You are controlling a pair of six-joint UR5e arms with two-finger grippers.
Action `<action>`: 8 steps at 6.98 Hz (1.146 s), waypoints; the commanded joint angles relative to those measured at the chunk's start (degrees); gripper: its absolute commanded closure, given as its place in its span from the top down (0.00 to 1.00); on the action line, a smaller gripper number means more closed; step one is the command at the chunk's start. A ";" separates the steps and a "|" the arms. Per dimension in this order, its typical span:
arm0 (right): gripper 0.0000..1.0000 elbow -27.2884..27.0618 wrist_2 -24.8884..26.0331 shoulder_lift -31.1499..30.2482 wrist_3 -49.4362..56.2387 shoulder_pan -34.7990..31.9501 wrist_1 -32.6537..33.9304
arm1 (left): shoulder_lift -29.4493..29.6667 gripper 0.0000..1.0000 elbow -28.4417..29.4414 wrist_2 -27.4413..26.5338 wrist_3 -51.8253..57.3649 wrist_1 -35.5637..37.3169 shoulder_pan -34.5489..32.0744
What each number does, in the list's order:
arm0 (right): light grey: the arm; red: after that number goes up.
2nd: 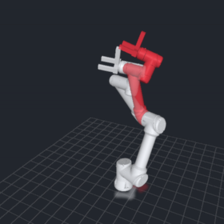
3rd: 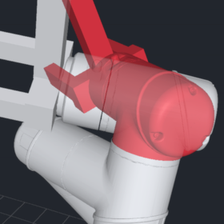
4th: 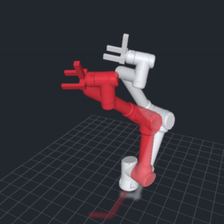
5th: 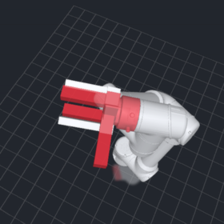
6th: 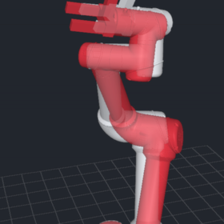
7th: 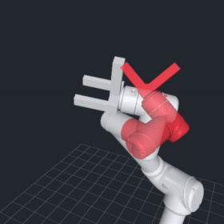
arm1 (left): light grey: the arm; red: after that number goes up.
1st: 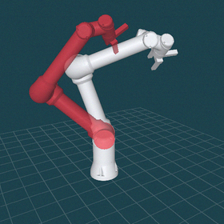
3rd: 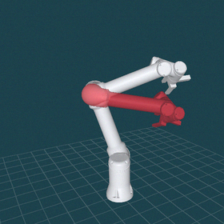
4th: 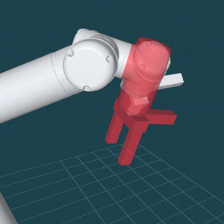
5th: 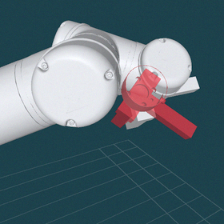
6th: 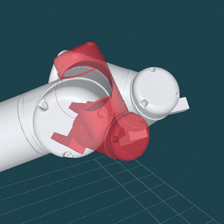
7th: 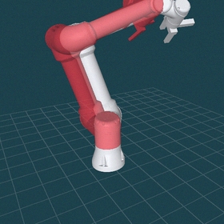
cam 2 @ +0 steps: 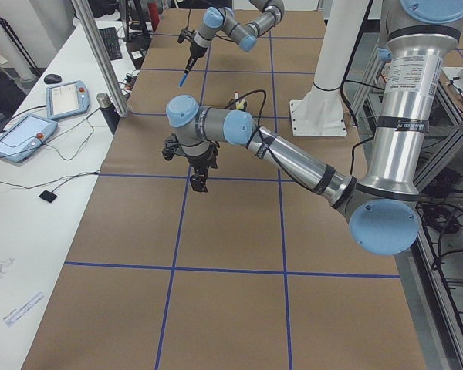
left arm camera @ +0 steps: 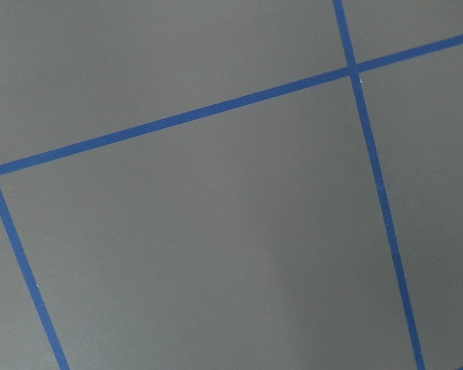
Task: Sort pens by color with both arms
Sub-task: 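Lift the blue marker out of the cup with the right gripper, then lower the blue marker onto the table beyond the cup and release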
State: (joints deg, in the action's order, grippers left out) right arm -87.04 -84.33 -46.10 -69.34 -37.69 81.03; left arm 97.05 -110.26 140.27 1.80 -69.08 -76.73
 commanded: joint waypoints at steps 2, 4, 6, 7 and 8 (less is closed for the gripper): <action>0.19 0.38 1.81 -1.88 0.61 2.61 -2.28 | 0.34 0.99 1.97 0.00 -0.30 -1.85 0.00; 0.22 0.47 1.80 -1.88 2.01 2.71 -2.20 | 0.34 0.99 3.20 0.00 -1.27 -3.86 0.00; 0.36 0.38 1.37 -1.62 2.02 2.79 -2.11 | 0.51 0.99 3.47 0.00 -1.62 -4.05 0.00; 0.42 0.38 1.19 -1.53 1.93 2.97 -1.93 | 0.86 0.99 3.82 0.00 -1.62 -4.05 0.00; 0.46 0.29 1.02 -1.45 1.93 2.97 -1.85 | 1.21 0.99 4.17 0.00 -1.88 -4.05 0.00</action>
State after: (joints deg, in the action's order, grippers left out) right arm -86.68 -83.09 -47.67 -67.39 -34.78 79.05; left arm 97.86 -106.49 140.27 0.14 -73.09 -76.73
